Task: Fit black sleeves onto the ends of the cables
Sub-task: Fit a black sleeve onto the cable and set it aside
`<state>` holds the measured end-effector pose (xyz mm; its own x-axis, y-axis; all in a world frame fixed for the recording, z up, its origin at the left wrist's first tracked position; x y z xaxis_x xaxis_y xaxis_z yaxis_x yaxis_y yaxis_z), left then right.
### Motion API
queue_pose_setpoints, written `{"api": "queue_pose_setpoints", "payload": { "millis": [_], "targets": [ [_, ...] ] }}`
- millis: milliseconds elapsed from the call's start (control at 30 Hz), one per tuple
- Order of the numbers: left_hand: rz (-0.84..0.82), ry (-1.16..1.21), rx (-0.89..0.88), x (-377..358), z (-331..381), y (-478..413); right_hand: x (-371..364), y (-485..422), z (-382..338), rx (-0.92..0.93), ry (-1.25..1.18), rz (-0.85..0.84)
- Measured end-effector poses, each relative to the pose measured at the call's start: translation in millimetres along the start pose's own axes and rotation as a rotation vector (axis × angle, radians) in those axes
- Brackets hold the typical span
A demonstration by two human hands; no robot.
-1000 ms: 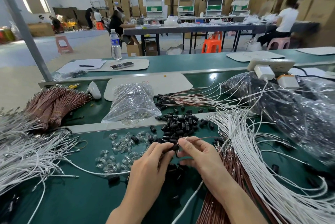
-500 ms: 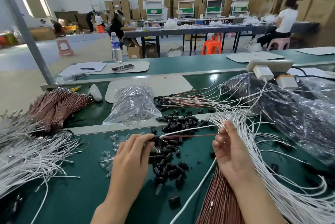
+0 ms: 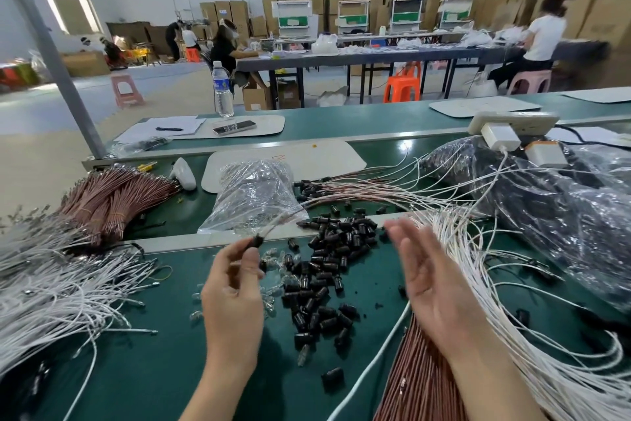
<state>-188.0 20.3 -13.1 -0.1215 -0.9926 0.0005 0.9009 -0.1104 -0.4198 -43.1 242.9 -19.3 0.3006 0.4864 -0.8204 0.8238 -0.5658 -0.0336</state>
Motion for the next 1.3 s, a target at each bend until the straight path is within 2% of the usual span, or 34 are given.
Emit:
{"api": "queue_pose_setpoints", "payload": {
  "millis": [100,167,300,433,600,967,1167,1300],
  "targets": [
    [-0.156,0.044,0.039,-20.7,0.8,15.9,-20.5,2.0,35.8,-0.09,0.48,-0.092],
    [-0.292,0.007,0.021,-32.2,0.6,25.3,-27.6,3.1,53.9,-0.125,0.593,-0.116],
    [-0.443,-0.095,-0.051,-43.8,2.5,34.0,-28.7,1.2,60.6,-0.07,0.573,-0.039],
    [-0.42,-0.148,-0.033,-39.7,-1.5,32.5,-21.4,-1.9,53.7,-0.013,0.478,0.068],
    [-0.344,-0.203,-0.112,-34.6,-0.8,28.3,-17.9,-2.9,46.5,0.018,0.403,0.131],
    [-0.376,-0.126,-0.111,-36.5,2.5,30.0,-25.6,0.2,65.4,-0.152,0.47,0.003],
    [-0.398,-0.098,-0.058,-37.1,-2.0,30.9,-26.3,1.9,70.5,-0.195,0.495,-0.052],
    [-0.409,-0.08,-0.021,-37.5,-2.7,30.2,-30.6,3.8,70.8,-0.14,0.576,-0.076]
  ]
}}
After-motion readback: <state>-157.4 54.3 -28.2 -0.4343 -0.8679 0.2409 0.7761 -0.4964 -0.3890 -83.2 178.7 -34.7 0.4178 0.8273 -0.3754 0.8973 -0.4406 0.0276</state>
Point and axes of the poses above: each hand's wrist, its own y-axis away from the middle knuckle, its own x-axis out of the back of the hand, z = x × y, the point moved 5 cm from there along -y, towards the middle knuckle, and after that the axes turned 2 degrees about z, right-handed, at the moved point
